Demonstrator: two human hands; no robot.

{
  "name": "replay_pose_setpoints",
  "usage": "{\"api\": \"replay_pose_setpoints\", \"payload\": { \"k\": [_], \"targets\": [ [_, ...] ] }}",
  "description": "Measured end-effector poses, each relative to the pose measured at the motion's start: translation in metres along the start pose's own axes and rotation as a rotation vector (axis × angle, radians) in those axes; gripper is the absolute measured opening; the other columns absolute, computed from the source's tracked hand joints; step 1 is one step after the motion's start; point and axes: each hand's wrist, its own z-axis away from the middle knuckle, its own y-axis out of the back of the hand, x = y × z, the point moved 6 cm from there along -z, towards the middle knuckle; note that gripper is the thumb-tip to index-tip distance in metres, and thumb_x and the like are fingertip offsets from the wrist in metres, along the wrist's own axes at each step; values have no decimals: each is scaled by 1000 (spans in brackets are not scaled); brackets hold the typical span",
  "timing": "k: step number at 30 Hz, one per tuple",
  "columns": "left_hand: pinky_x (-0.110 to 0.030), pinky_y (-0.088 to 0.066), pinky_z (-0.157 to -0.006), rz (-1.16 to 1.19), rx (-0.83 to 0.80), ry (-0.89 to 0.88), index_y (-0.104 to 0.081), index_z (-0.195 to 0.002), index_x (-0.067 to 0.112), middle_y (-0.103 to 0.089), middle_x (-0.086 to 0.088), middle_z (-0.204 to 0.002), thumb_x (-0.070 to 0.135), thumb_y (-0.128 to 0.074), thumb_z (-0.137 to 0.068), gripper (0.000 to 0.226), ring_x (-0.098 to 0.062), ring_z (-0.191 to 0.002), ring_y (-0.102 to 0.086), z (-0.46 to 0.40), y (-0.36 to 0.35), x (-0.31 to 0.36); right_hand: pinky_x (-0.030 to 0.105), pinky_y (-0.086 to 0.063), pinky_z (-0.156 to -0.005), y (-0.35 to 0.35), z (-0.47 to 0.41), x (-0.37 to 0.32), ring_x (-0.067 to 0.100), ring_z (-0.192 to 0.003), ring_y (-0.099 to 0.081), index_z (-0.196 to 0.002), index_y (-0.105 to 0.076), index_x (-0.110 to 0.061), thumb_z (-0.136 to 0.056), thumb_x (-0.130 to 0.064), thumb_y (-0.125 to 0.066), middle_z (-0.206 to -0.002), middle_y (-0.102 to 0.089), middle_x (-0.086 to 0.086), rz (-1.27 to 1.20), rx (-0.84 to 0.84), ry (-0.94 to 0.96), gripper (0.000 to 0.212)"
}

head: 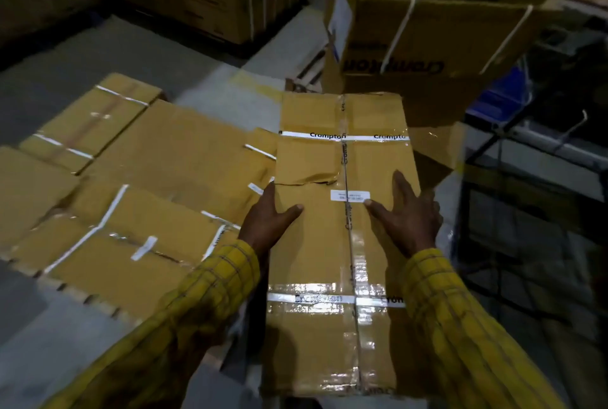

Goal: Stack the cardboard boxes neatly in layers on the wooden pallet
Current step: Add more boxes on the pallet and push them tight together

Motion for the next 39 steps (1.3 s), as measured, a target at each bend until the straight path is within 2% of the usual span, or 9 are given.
{"api": "replay_pose_setpoints", "payload": {
  "k": [5, 11, 14, 18, 22, 30, 39],
  "targets": [
    [-43, -55, -101, 7, 113, -60, -49, -142, 40, -67, 16, -132, 62, -72, -82, 68, -13, -116, -65, 51, 118, 15, 58, -26, -116, 23, 55, -116, 45, -142, -32, -157, -30, -48, -80, -76, -67, -152, -34, 18, -47, 11, 159, 90],
    [-45, -55, -100, 30, 291, -80, -48, -141, 43, -66, 16, -132, 66, -74, -79, 72, -14, -118, -65, 102, 248, 11, 59, -23, -119, 0, 95, -239, 47, -142, -30, -156, -33, -50, -78, -74, -70, -155, -32, 18, -111, -61, 326, 90],
    [-44, -57, -97, 17, 363, -56, -48, -143, 41, -67, 18, -131, 63, -74, -80, 71, -11, -116, -66, 119, 301, -1, 57, -24, -119, -27, 104, -290, 46, -142, -30, -155, -34, -47, -76, -72, -72, -154, -33, 15, -152, -109, 401, 91],
    [-46, -56, -98, -8, 472, 7, -42, -147, 45, -63, 19, -136, 75, -71, -76, 82, -15, -119, -64, 129, 368, -28, 58, -30, -116, -69, 110, -365, 44, -134, -36, -155, -32, -48, -80, -68, -70, -142, -37, 16, -152, -197, 508, 86],
    [-46, -56, -99, -17, 563, 15, -43, -144, 47, -65, 21, -132, 66, -72, -80, 74, -15, -117, -66, 135, 423, -49, 55, -33, -114, -112, 111, -434, 45, -134, -39, -156, -33, -49, -84, -65, -72, -144, -38, 18, -111, -274, 606, 83],
    [-50, -58, -95, -25, 713, 50, -44, -143, 46, -67, 13, -131, 65, -74, -79, 74, -22, -114, -67, 128, 540, -98, 54, -38, -114, -192, 116, -568, 45, -132, -42, -156, -34, -46, -87, -53, -75, -138, -41, 18, -138, -443, 759, 81],
    [-55, -57, -96, 50, 829, 115, -42, -142, 49, -66, 13, -130, 74, -74, -74, 79, -25, -116, -66, 85, 705, -208, 49, -39, -115, -313, 133, -759, 43, -136, -43, -158, -34, -42, -88, -42, -79, -145, -40, 20, -113, -548, 847, 83]
  ]
}}
